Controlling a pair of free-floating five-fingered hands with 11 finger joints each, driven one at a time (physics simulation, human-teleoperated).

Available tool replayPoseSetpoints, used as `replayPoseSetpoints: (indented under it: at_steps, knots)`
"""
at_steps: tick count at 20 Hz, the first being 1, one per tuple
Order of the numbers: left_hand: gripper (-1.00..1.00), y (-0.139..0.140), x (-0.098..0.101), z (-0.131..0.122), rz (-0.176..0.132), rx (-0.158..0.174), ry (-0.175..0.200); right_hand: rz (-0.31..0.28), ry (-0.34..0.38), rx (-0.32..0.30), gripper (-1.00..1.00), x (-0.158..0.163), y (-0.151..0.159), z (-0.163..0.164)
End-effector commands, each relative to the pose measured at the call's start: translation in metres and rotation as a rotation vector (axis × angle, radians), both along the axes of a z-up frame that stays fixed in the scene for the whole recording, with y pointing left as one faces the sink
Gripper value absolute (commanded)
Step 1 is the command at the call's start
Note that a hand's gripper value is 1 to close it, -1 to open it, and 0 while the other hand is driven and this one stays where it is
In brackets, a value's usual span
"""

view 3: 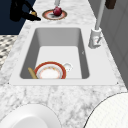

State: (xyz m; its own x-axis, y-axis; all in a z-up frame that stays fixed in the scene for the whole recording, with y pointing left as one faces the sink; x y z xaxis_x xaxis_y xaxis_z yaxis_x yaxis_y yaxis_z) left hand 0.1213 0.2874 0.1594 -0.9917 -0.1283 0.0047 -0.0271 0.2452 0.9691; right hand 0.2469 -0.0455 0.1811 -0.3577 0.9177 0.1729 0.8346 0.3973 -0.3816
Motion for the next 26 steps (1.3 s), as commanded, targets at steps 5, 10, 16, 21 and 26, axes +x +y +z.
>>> replayPoseSetpoints:
  at_steps: [5, 10, 16, 21, 26]
  knots:
    - [0.00, 0.000, 0.000, 0.000, 0.000, 0.000, 0.000, 0.056, 0.131, 0.013, -1.00, 0.008, -0.005, -0.001]
    - [0.00, 0.000, 0.000, 0.000, 0.000, 0.000, 0.000, 0.056, 0.214, 0.023, -1.00, 0.007, -0.018, -0.006]
    - [0.00, 0.000, 0.000, 0.000, 0.000, 0.000, 0.000, 0.148, 0.330, 0.032, -1.00, -0.003, -0.039, -0.010]
    - [0.00, 0.000, 0.000, 0.000, 0.000, 0.000, 0.000, 0.201, 0.434, 0.045, -1.00, -0.009, -0.062, -0.015]
    - [0.00, 0.000, 0.000, 0.000, 0.000, 0.000, 0.000, 0.246, 0.540, 0.059, -1.00, -0.016, -0.084, -0.019]
